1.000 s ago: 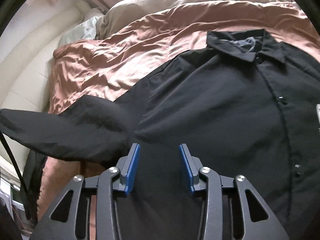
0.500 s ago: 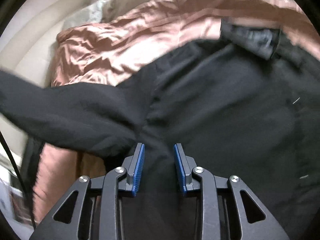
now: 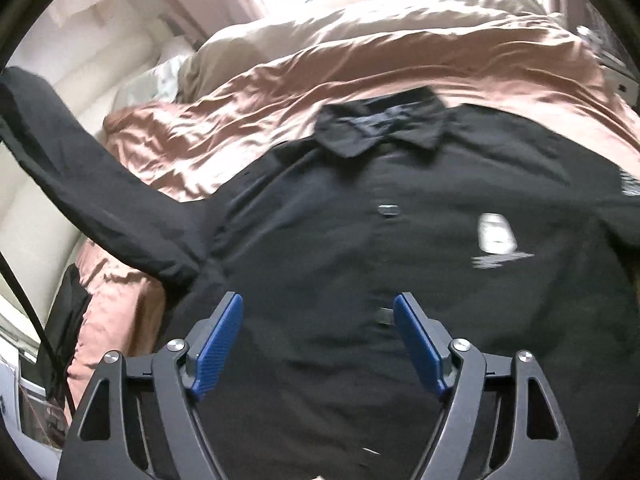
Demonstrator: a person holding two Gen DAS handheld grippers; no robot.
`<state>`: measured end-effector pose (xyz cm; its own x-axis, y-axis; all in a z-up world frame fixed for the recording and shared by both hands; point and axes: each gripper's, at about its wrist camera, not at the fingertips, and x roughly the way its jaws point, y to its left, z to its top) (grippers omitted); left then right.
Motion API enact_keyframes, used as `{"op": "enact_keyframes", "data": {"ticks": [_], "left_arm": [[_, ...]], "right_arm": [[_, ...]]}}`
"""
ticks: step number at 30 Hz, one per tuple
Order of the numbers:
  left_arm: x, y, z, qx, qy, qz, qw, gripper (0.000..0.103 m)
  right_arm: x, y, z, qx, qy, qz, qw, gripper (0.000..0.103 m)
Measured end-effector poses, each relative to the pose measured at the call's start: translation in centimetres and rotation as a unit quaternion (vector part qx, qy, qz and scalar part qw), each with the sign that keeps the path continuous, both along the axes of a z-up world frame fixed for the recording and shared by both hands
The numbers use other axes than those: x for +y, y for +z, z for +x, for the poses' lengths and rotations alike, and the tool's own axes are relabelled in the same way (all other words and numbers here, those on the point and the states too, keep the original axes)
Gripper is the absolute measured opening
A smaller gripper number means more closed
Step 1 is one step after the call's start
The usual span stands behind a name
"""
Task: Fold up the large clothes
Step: 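Carry the sleeve across the shirt front with the left tool and release, then reach the right tool to the other sleeve's patterned cuff and grasp it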
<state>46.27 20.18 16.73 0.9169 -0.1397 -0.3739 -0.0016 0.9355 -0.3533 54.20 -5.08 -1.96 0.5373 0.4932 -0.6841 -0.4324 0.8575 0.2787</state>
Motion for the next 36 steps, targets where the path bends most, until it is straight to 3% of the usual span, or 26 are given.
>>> {"op": "enact_keyframes", "data": {"ticks": [9,17,19,21,23,26,36], "left_arm": [[-9.1,-1.8,4.7,0.025,-0.075,-0.006,0.9969,0.004],[-16.5,-7.4,8.2,0.074,-0.142,-0.012,0.9871,0.004],[-18.8,-9.8,9.6,0.122,-0.164,0.014,0.9788,0.014],[-20.3,-12.7,10.7,0.184,-0.195,0.02,0.9633,0.063],[-20.5,-14.1,10.8,0.196,-0.197,0.028,0.9603,0.073],[-18.9,-15.2,9.7,0.205,-0.18,0.054,0.9604,0.078],[-9.2,-18.0,6.3,0.233,-0.092,0.061,0.9662,0.079]], "right_arm": [[-8.6,1.9,-3.7,-0.008,-0.05,0.011,0.999,0.076],[-14.4,2.7,-5.9,-0.017,-0.071,0.005,0.997,0.076],[-15.3,2.7,-6.1,-0.012,-0.081,0.006,0.997,0.076],[-16.1,2.4,-6.1,-0.004,-0.091,0.01,0.996,0.078],[-16.5,2.1,-5.9,0.005,-0.097,0.015,0.995,0.078],[-16.1,1.7,-5.5,0.017,-0.101,0.02,0.995,0.078],[-12.7,1.9,-2.0,0.025,-0.106,0.024,0.994,0.078]]}}
